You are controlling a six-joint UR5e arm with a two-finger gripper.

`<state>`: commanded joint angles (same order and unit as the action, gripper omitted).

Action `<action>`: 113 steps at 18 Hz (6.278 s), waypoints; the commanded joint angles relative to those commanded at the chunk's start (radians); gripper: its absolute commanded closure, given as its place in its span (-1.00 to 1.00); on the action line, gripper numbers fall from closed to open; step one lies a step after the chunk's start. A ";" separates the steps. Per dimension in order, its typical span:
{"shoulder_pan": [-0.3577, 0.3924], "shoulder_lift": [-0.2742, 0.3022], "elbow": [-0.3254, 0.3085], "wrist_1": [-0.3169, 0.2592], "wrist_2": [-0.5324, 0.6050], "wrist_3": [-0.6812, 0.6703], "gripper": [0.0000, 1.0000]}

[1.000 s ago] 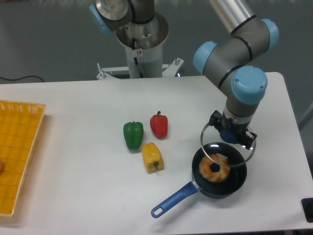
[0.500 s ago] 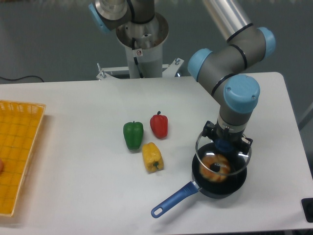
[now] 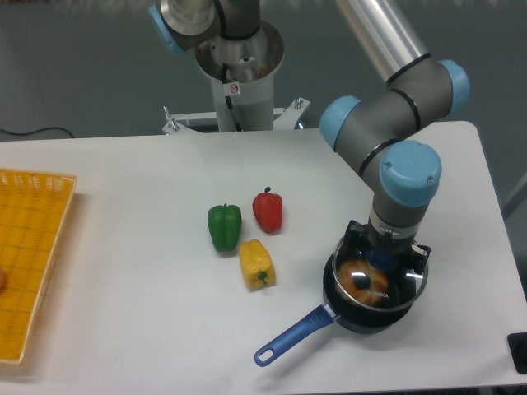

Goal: Close the pot lid
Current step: 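Set the glass lid down onto the pan rim, then hold the gripper on the lid knob, pressing the lid in place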

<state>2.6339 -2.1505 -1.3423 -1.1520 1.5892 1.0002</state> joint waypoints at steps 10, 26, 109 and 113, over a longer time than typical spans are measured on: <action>-0.018 -0.029 0.018 0.002 0.009 -0.006 0.07; -0.029 -0.031 0.008 0.002 0.017 -0.008 0.06; -0.043 -0.015 0.002 0.003 0.035 0.009 -0.82; -0.043 -0.011 0.002 0.003 0.035 0.009 -0.83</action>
<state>2.5909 -2.1614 -1.3407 -1.1490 1.6245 1.0094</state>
